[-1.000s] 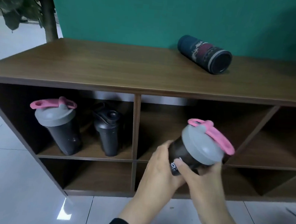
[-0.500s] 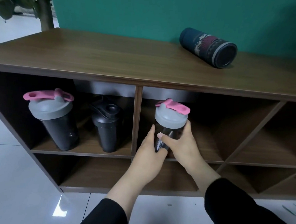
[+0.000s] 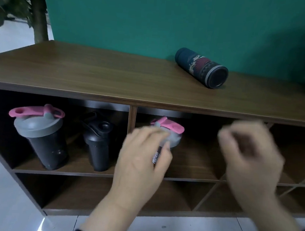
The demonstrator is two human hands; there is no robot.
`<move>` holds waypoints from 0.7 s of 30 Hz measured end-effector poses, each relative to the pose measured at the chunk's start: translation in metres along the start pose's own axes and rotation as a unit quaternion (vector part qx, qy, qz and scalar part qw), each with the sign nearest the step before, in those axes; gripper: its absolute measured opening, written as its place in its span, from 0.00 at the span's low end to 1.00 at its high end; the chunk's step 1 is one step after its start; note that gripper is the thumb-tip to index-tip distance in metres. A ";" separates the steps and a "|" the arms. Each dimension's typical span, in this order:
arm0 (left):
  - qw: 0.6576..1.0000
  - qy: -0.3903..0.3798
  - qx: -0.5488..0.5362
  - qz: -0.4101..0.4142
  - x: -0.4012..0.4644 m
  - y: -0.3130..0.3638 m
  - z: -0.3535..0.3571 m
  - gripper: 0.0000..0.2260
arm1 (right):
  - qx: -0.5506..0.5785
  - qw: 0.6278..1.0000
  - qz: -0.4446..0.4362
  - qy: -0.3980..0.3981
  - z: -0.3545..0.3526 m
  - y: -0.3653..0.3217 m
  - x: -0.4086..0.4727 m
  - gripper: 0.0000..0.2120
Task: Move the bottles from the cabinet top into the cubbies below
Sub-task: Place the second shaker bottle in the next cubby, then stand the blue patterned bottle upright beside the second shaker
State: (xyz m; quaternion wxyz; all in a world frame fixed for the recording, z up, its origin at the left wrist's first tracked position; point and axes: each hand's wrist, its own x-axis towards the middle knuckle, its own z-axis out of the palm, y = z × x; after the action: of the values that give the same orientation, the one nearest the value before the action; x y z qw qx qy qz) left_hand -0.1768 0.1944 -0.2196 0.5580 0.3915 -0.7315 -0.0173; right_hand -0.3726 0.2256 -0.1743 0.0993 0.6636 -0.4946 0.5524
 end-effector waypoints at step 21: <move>0.920 -0.222 0.307 -0.105 0.127 -0.018 -0.032 0.23 | -0.046 0.972 0.229 -0.018 0.058 0.061 0.160 0.28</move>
State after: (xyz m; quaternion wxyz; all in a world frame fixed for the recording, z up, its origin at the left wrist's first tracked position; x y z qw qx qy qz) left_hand -0.1489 0.1198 -0.1142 0.2289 0.6043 -0.7605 0.0635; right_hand -0.3980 0.0686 -0.0881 -0.0086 0.5372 -0.6600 0.5251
